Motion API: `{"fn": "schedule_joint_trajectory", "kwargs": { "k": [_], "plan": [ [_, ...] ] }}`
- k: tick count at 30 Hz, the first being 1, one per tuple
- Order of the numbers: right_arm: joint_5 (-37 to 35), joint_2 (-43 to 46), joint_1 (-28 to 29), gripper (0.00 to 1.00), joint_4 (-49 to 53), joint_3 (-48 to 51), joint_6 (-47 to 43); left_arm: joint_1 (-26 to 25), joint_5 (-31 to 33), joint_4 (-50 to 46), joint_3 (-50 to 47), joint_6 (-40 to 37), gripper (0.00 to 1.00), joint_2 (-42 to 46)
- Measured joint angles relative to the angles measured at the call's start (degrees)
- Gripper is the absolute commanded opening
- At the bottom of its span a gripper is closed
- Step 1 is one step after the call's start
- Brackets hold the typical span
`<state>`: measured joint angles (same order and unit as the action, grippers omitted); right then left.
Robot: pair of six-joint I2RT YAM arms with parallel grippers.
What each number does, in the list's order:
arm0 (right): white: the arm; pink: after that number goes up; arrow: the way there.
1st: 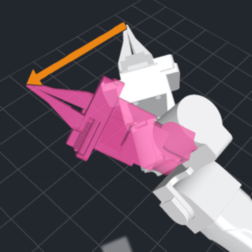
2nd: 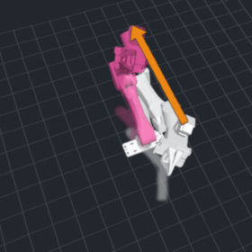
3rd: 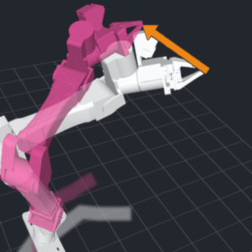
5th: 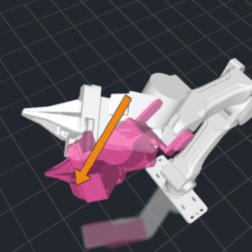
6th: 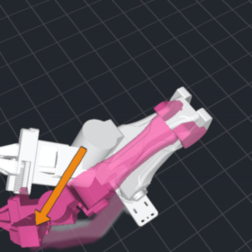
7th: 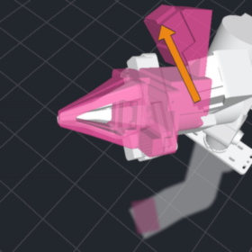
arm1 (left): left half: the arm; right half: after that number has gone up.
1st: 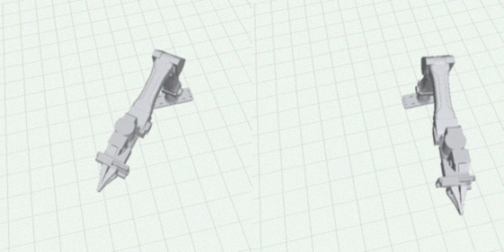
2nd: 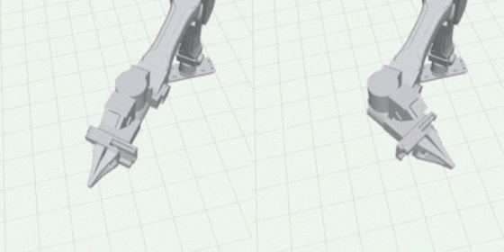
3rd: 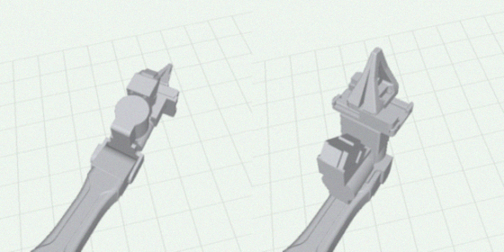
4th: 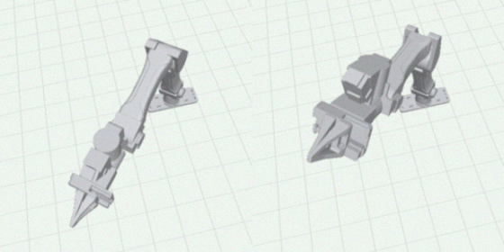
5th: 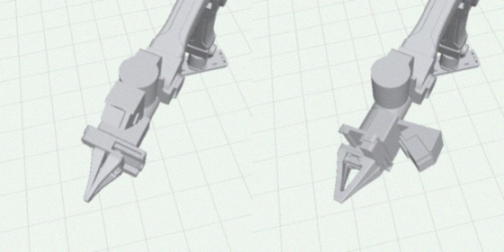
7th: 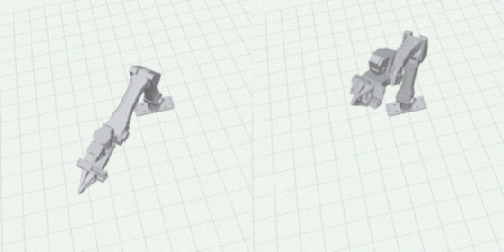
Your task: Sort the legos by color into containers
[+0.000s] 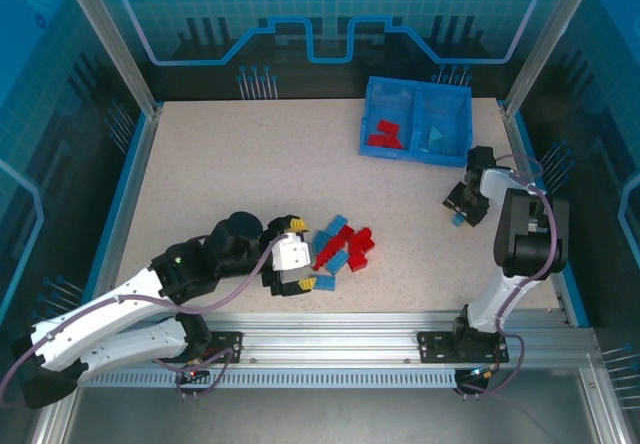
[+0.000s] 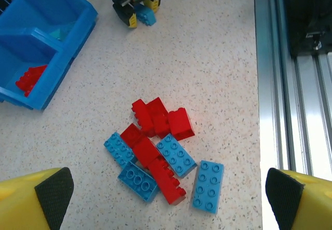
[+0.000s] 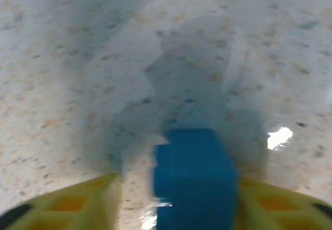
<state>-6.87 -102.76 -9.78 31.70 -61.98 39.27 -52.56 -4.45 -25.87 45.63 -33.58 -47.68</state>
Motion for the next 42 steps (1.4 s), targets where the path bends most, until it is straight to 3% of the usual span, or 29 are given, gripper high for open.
{"fn": "schedule_joint_trajectory", "kwargs": {
  "k": [2,4,10,13,16,22,26,30,31,37,42],
  "plan": [
    [0.04,0.44,-0.28,0.23,-0.79,0.04,-0.39,0.00,0.04,-0.02,-1.07,-0.96,0.99,0.61],
    [-0.37,2.25,0.13,0.20,-0.90,0.15,-1.49,0.00,0.24,0.02,-1.75,-1.46,0.99,1.38],
    [-4.57,16.24,7.10,0.20,-1.40,-1.42,-5.70,0.00,1.99,0.90,-2.84,-2.64,0.99,3.08],
    [-5.95,17.92,11.08,0.22,-2.91,-6.93,-7.67,0.00,2.32,1.31,-3.17,-2.64,0.99,3.26],
    [-6.47,11.30,12.41,0.22,-3.30,-17.49,-10.34,0.00,3.28,1.25,-3.48,-2.62,0.99,3.23],
    [-9.40,-11.52,12.35,0.24,-1.33,-40.74,-14.25,0.00,5.11,1.33,-3.61,-2.64,0.99,3.98],
    [-10.69,-23.98,12.35,0.35,4.90,-53.46,-15.87,0.00,6.60,1.73,-4.87,-3.19,0.99,4.85],
    [-12.46,-30.25,12.28,0.57,10.93,-62.45,-16.92,0.00,7.96,1.77,-5.62,-4.11,0.99,4.72],
    [-12.92,-30.56,12.24,0.58,11.89,-63.63,-17.27,0.00,8.31,1.77,-5.73,-4.20,0.99,4.72],
    [-14.60,-27.04,12.09,0.58,14.32,-62.01,-18.38,0.00,9.14,2.21,-5.73,-4.48,0.99,4.72],
    [-13.99,-15.58,12.55,0.60,11.89,-44.89,-18.25,0.00,9.20,2.27,-5.73,-4.28,0.99,5.11]
  ]
}}
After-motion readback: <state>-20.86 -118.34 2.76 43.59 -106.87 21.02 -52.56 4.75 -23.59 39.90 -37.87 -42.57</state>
